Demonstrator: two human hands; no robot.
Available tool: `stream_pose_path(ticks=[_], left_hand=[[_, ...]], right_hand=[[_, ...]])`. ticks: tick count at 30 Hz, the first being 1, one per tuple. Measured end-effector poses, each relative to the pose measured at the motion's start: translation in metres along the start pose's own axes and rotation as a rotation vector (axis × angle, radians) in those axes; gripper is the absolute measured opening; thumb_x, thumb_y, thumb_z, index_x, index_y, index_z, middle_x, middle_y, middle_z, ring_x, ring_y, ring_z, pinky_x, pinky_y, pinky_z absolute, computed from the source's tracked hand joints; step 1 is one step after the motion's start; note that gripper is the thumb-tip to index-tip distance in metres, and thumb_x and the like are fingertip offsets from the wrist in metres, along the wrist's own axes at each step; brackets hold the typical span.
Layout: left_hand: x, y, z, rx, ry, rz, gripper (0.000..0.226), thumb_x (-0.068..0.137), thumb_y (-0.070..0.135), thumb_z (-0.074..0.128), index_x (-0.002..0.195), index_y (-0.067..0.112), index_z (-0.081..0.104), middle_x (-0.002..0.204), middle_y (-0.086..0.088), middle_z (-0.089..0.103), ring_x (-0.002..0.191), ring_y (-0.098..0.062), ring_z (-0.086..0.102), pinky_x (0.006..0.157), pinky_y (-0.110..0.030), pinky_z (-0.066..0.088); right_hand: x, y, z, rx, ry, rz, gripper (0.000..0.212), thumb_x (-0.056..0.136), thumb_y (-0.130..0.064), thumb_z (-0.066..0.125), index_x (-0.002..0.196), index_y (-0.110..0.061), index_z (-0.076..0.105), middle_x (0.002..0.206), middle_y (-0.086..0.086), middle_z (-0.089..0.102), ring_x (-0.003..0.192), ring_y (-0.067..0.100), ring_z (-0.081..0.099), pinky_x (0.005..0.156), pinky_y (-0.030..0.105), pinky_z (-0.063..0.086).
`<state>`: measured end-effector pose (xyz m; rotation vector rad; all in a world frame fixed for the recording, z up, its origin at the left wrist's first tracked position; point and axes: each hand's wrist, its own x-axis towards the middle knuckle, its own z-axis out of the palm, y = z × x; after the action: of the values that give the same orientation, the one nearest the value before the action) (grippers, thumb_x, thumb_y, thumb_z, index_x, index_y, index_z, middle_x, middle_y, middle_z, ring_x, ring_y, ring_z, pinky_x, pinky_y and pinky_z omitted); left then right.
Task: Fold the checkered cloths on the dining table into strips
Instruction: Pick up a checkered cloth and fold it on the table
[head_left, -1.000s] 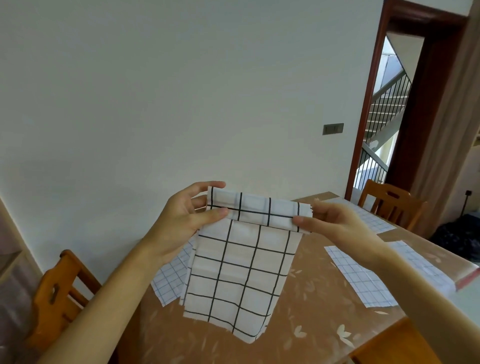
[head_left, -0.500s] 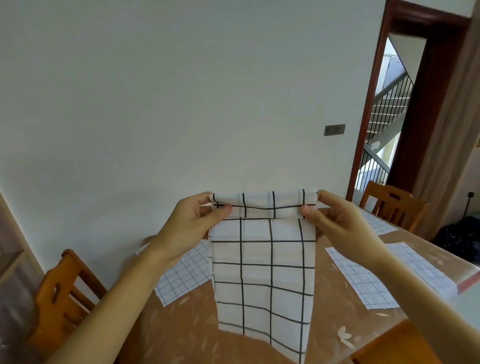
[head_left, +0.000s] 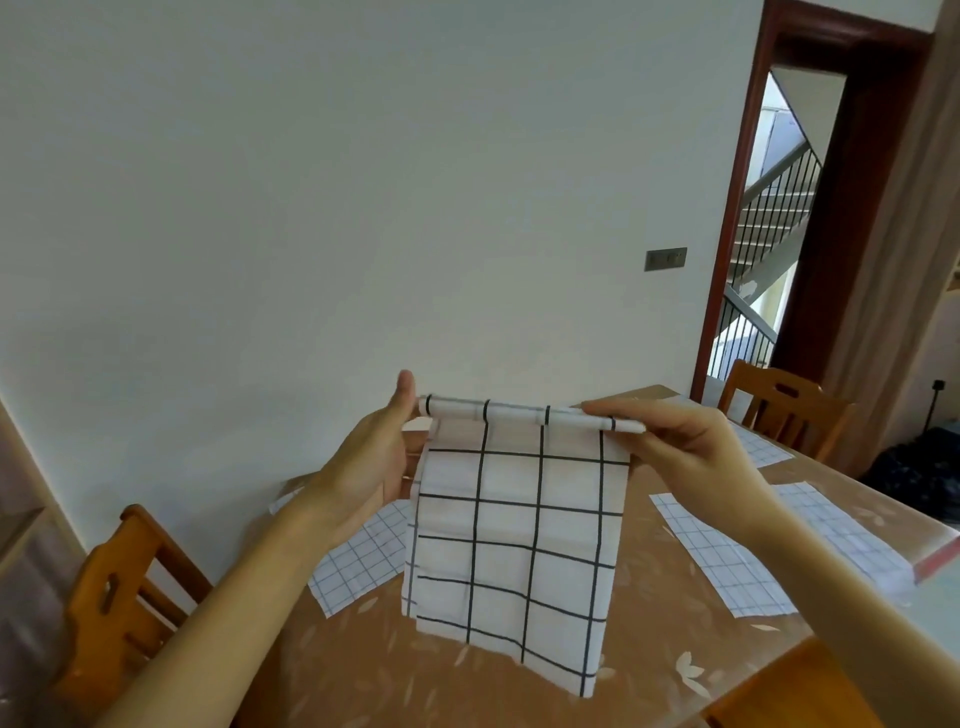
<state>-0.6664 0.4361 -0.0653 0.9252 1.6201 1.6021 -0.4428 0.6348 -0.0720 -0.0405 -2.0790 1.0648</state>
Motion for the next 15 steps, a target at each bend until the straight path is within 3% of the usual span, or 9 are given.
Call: stream_pose_path(ticks=[1, 3, 5, 6, 8, 10, 12, 15], left_hand=[[0.000, 0.001, 0.000, -0.024, -0.017, -0.002, 0.080, 0.086, 0.076, 0.044, 0.142, 0.019, 0.053, 0.137, -0.011, 0.065, 0.127, -0.025, 0.062, 0.109, -0.050, 0.046], [-0.002, 0.004, 0.003, -0.026, -0.041, 0.042, 0.057, 0.092, 0.059, 0.049, 0.129, 0.019, 0.066, 0.121, -0.012, 0.073, 0.113, -0.029, 0.070, 0.098, -0.048, 0.054], [-0.004, 0.006, 0.006, 0.036, -0.013, 0.108, 0.033, 0.094, 0.041, 0.061, 0.121, 0.024, 0.071, 0.106, -0.008, 0.075, 0.095, -0.026, 0.073, 0.080, -0.036, 0.058], [-0.004, 0.006, 0.006, 0.066, 0.006, 0.133, 0.027, 0.093, 0.034, 0.067, 0.119, 0.028, 0.072, 0.096, -0.008, 0.072, 0.082, -0.024, 0.069, 0.073, -0.031, 0.055], [-0.004, 0.004, 0.005, 0.127, 0.014, 0.165, 0.030, 0.089, 0.029, 0.076, 0.119, 0.033, 0.070, 0.086, -0.017, 0.061, 0.074, -0.028, 0.053, 0.070, -0.034, 0.046], [-0.005, 0.003, 0.006, 0.154, 0.045, 0.208, 0.033, 0.088, 0.028, 0.077, 0.120, 0.033, 0.069, 0.084, -0.017, 0.056, 0.067, -0.025, 0.043, 0.060, -0.027, 0.040], [-0.004, 0.001, 0.008, 0.155, 0.080, 0.271, 0.032, 0.090, 0.023, 0.073, 0.121, 0.031, 0.068, 0.078, -0.015, 0.058, 0.061, -0.018, 0.040, 0.050, -0.017, 0.035], [-0.005, 0.003, 0.013, 0.173, 0.092, 0.354, 0.036, 0.091, 0.015, 0.070, 0.124, 0.027, 0.065, 0.076, 0.004, 0.075, 0.059, -0.005, 0.059, 0.057, -0.008, 0.043]], right_hand=[[0.000, 0.002, -0.002, -0.031, -0.008, -0.007, 0.051, 0.093, 0.013, 0.054, 0.110, -0.030, 0.074, 0.111, -0.009, 0.076, 0.109, 0.013, 0.070, 0.093, 0.027, 0.056], [-0.001, 0.003, -0.003, -0.055, -0.034, -0.012, 0.059, 0.091, 0.019, 0.049, 0.109, -0.031, 0.075, 0.111, -0.010, 0.076, 0.107, 0.016, 0.071, 0.094, 0.025, 0.055], [-0.001, 0.003, -0.002, -0.055, -0.044, -0.003, 0.059, 0.092, 0.018, 0.048, 0.108, -0.031, 0.075, 0.109, -0.010, 0.077, 0.104, 0.019, 0.071, 0.093, 0.027, 0.056], [-0.001, 0.003, -0.002, -0.058, -0.043, 0.007, 0.058, 0.093, 0.017, 0.048, 0.109, -0.031, 0.075, 0.110, -0.010, 0.076, 0.104, 0.020, 0.071, 0.094, 0.030, 0.056], [-0.002, 0.003, -0.004, -0.064, -0.062, 0.025, 0.052, 0.096, 0.011, 0.046, 0.114, -0.029, 0.075, 0.117, -0.012, 0.074, 0.115, 0.015, 0.067, 0.100, 0.035, 0.053], [-0.002, 0.004, -0.006, -0.037, -0.104, 0.089, 0.046, 0.096, -0.005, 0.044, 0.126, -0.030, 0.067, 0.128, -0.017, 0.068, 0.127, 0.005, 0.057, 0.104, 0.032, 0.048], [0.000, 0.008, -0.007, 0.088, -0.145, 0.216, 0.045, 0.097, -0.021, 0.043, 0.134, -0.043, 0.057, 0.130, -0.027, 0.062, 0.130, -0.001, 0.052, 0.099, 0.026, 0.050], [0.001, 0.014, -0.002, 0.107, -0.131, 0.347, 0.036, 0.095, -0.057, 0.051, 0.130, -0.059, 0.052, 0.115, -0.041, 0.060, 0.127, 0.001, 0.052, 0.089, 0.021, 0.054]])
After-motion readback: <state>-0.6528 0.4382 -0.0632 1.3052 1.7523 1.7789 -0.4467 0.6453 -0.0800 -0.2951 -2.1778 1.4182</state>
